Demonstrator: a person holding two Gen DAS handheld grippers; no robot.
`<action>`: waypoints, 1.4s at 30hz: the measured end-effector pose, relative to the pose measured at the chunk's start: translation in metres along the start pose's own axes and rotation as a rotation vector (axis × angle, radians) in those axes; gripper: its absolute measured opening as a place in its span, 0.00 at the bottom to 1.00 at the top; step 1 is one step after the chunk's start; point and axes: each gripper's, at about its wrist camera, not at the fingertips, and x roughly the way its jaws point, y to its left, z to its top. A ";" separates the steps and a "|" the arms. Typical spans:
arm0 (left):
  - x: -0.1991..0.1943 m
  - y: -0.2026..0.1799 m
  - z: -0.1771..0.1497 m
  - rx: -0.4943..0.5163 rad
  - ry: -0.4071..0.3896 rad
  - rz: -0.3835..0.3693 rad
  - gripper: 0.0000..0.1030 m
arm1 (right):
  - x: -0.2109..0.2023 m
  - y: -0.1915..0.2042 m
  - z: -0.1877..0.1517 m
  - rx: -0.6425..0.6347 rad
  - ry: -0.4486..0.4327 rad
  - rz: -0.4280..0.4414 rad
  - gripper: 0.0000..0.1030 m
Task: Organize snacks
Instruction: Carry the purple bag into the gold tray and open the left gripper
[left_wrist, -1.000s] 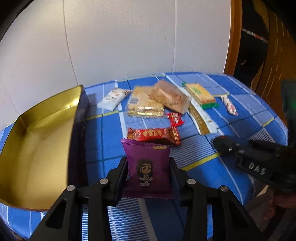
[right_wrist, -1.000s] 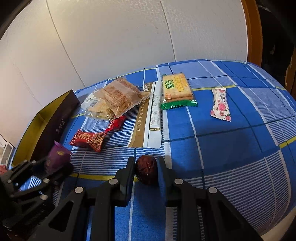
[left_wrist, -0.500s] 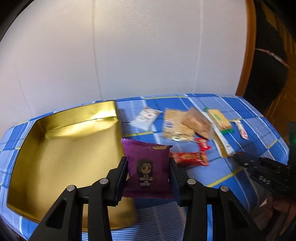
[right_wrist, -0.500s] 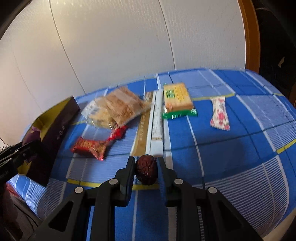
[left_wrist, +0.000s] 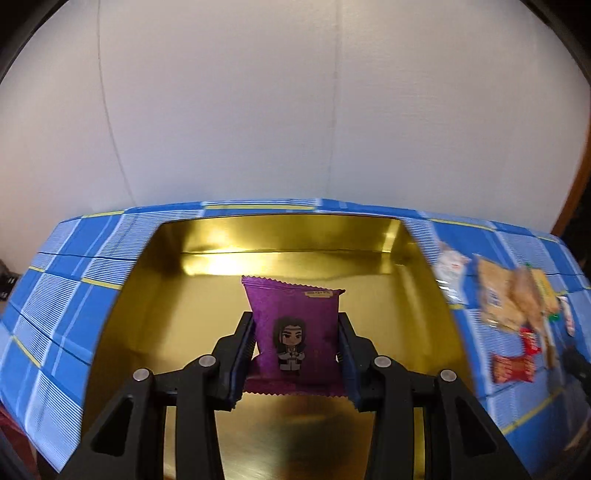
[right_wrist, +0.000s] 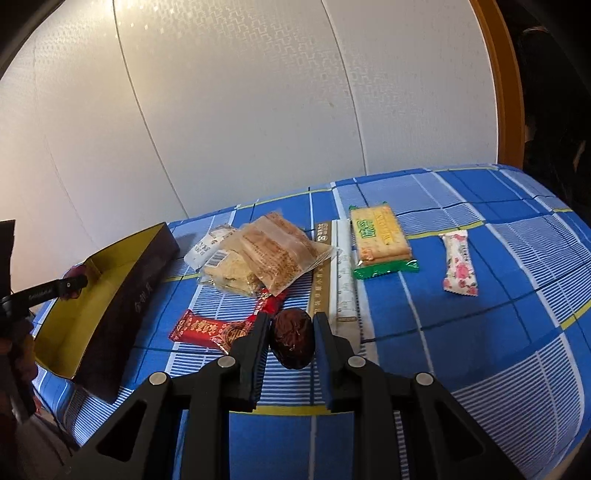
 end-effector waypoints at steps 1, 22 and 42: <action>0.005 0.007 0.003 0.002 0.003 0.021 0.41 | 0.000 0.001 -0.001 0.004 -0.005 0.005 0.23; 0.102 0.087 0.059 -0.083 0.193 0.132 0.42 | 0.015 0.047 -0.007 -0.053 0.040 0.030 0.23; 0.052 0.099 0.055 -0.093 0.036 0.143 0.73 | 0.026 0.163 0.016 -0.225 0.092 0.173 0.23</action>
